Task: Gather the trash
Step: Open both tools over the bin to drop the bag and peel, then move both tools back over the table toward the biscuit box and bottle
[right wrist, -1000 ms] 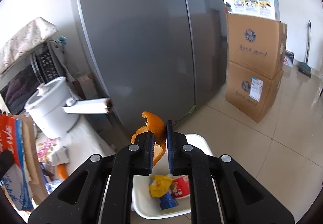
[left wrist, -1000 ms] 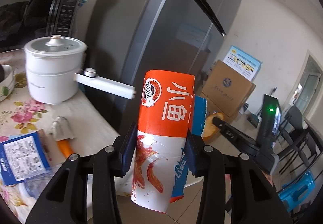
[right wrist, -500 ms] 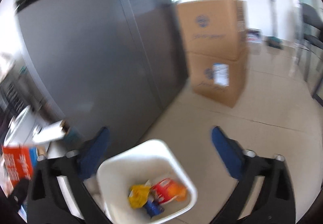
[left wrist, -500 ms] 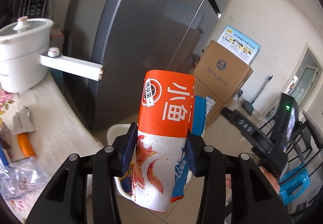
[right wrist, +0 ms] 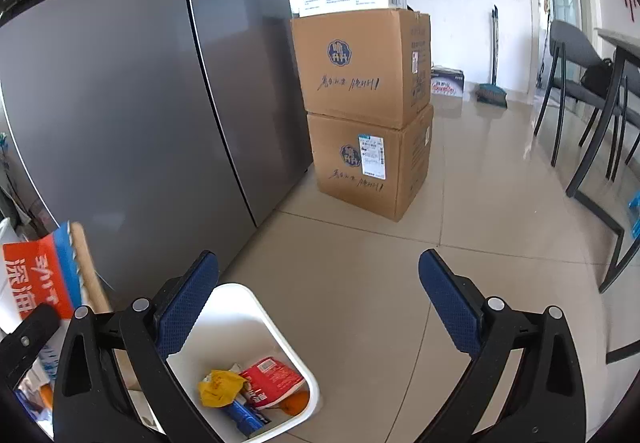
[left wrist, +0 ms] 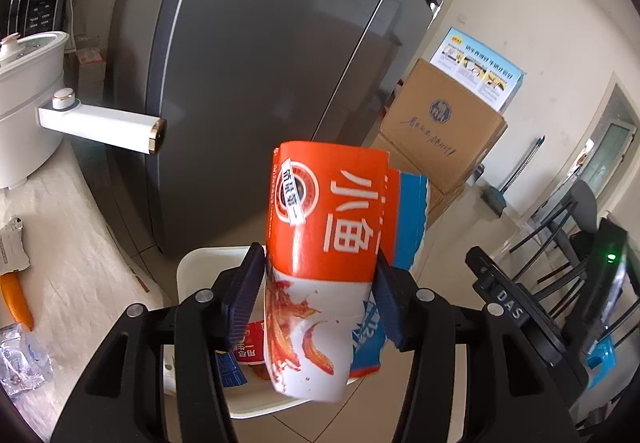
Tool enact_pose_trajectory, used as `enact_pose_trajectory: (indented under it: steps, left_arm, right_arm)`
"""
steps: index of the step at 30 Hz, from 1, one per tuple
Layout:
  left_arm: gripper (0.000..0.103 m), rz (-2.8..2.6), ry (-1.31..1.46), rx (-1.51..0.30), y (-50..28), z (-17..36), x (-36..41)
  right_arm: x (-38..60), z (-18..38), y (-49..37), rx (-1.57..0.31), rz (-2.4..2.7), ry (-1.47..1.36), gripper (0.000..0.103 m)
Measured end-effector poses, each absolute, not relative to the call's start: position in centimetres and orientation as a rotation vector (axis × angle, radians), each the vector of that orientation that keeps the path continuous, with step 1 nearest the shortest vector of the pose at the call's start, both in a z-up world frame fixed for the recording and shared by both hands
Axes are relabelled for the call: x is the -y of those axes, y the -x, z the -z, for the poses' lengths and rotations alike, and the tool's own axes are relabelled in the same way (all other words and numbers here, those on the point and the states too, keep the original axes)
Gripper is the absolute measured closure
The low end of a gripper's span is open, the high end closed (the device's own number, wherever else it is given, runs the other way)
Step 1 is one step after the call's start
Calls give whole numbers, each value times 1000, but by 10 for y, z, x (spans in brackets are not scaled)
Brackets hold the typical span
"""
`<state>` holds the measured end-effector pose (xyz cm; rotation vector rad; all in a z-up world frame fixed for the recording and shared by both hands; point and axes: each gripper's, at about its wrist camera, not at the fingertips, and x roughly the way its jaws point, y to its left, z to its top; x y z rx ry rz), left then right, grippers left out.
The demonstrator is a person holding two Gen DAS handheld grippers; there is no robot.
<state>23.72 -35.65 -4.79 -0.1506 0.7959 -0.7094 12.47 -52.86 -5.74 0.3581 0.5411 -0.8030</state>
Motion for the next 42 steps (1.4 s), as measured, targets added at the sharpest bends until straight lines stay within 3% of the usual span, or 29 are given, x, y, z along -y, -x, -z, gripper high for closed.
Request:
enact_pose_trajectory:
  steps: [5, 22, 31, 34, 42]
  left_arm:
    - [38, 698, 136, -810, -241, 53, 361]
    - [30, 583, 89, -756, -237, 51, 333]
    - [24, 407, 60, -692, -219, 51, 285]
    - [17, 347, 60, -657, -212, 49, 265]
    - [16, 255, 86, -642, -205, 45, 215]
  right_arm:
    - [528, 59, -127, -553, 807, -344, 7]
    - [494, 57, -143, -576, 767, -240, 7]
    - [457, 52, -148, -579, 714, -167, 7]
    - [434, 48, -150, -565, 681, -112, 7]
    - [382, 37, -149, -518, 627, -23, 7]
